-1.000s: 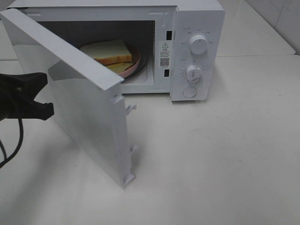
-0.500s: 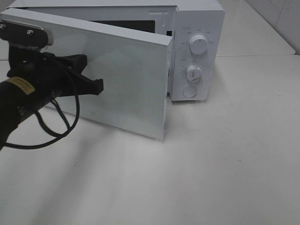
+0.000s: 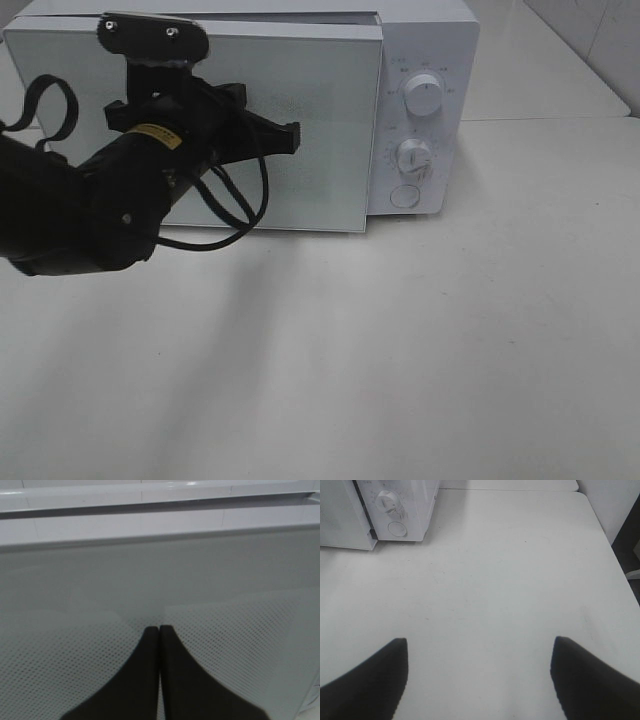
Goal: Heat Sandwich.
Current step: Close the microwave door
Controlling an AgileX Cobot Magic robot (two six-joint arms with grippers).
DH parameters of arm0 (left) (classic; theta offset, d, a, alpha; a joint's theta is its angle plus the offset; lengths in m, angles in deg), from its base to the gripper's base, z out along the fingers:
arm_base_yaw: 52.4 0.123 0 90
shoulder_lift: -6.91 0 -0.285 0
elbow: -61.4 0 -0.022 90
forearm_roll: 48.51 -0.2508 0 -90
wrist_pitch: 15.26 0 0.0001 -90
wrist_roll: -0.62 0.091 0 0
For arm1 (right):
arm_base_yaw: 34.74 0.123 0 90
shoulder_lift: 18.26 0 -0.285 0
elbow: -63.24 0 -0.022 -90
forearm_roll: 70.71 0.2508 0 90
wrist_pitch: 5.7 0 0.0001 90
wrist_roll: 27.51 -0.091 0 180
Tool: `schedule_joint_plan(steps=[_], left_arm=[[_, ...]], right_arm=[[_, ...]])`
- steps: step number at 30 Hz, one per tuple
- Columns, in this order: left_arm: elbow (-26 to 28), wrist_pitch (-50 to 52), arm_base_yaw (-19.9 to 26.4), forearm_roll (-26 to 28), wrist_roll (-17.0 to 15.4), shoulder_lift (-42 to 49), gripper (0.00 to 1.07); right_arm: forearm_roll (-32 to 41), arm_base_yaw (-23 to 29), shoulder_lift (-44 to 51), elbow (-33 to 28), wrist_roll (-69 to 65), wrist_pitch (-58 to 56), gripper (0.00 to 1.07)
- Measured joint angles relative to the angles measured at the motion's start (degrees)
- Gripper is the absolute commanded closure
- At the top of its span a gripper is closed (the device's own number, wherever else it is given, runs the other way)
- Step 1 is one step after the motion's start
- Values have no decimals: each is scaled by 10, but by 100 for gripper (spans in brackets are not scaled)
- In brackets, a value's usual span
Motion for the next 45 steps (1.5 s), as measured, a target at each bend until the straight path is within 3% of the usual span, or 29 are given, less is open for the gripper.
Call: schedule_joint_plan(steps=[5,12,19,39,45], left_arm=[[41,-22,-2,14,9,-22,107],[99,-67,-12,32,46,-52,107],[150,-103,-14,76,100,-72,107],[163,-135,-14,84,116,-73,107],[131,-107,-19,104,117,-58,107]], right_arm=[[0,0,0,0,0,0,31],[0,0,0,0,0,0,31],[0,0,0,0,0,0,31],[0,0,0,0,0,0,31],[0,0,0,0,0,0,31]])
